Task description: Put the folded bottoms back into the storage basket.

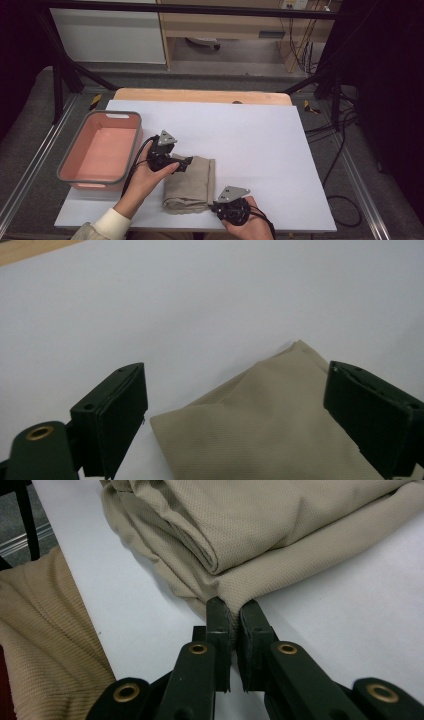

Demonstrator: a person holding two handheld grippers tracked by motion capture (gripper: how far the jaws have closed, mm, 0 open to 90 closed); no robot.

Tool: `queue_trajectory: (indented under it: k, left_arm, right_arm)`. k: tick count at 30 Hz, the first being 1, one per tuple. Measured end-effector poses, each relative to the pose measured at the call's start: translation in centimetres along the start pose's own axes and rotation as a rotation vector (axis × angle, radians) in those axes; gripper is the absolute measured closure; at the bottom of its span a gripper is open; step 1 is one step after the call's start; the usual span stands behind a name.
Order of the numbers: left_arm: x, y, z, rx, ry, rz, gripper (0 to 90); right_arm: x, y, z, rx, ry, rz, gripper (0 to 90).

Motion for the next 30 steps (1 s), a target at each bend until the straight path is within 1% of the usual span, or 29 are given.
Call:
queue_trajectory:
  k: [3,5,7,13,18,20,23,25,30]
  left_arm:
    - [-0.2,-0.2,0.5,0.006,-0.011,-0.002,10.9]
    - [-0.3,-0.4,0.8,0.020,-0.022,-0.001,10.3]
    - [-0.4,-0.5,1.1,0.022,-0.030,0.005,10.3]
    - [-0.5,-0.8,1.8,0.010,-0.038,0.008,10.7]
    - [-0.6,-1.3,2.2,0.030,-0.045,-0.003,11.9]
    - [-0.7,-1.5,2.4,0.033,-0.048,-0.006,13.2]
    - [-0.8,-1.7,2.6,0.028,-0.053,-0.013,15.2]
    - [-0.9,-1.9,2.8,0.034,-0.059,-0.007,18.8]
    - [-1.1,-2.2,3.0,0.046,-0.060,-0.010,25.4]
  right_arm:
    - [0.0,0.0,0.0,0.004,-0.001,0.004,85.3]
    - [0.1,0.0,0.0,0.003,-0.005,0.000,85.5]
    - [0.1,0.1,0.0,0.003,-0.005,-0.001,85.5]
    - [0.0,0.1,0.0,0.007,-0.008,-0.001,85.5]
    - [0.0,0.3,-0.2,0.008,-0.010,0.004,85.5]
    - [-0.1,0.4,-0.2,0.014,-0.012,0.012,85.5]
    - [-0.1,0.4,-0.2,0.016,-0.012,0.011,85.5]
    - [-0.1,0.4,-0.2,0.016,-0.013,0.009,85.5]
    - [-0.1,0.4,-0.2,0.014,-0.011,0.007,85.5]
Point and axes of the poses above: each handheld gripper's, and its own axes: z roughly forward along the jaws, x roughly out of its top, y roughly to its right, the point moved 4 cm from there along z, roughly forward along the jaws, and after that the axes turned 2 degrees about y, right-handed, at the moved point
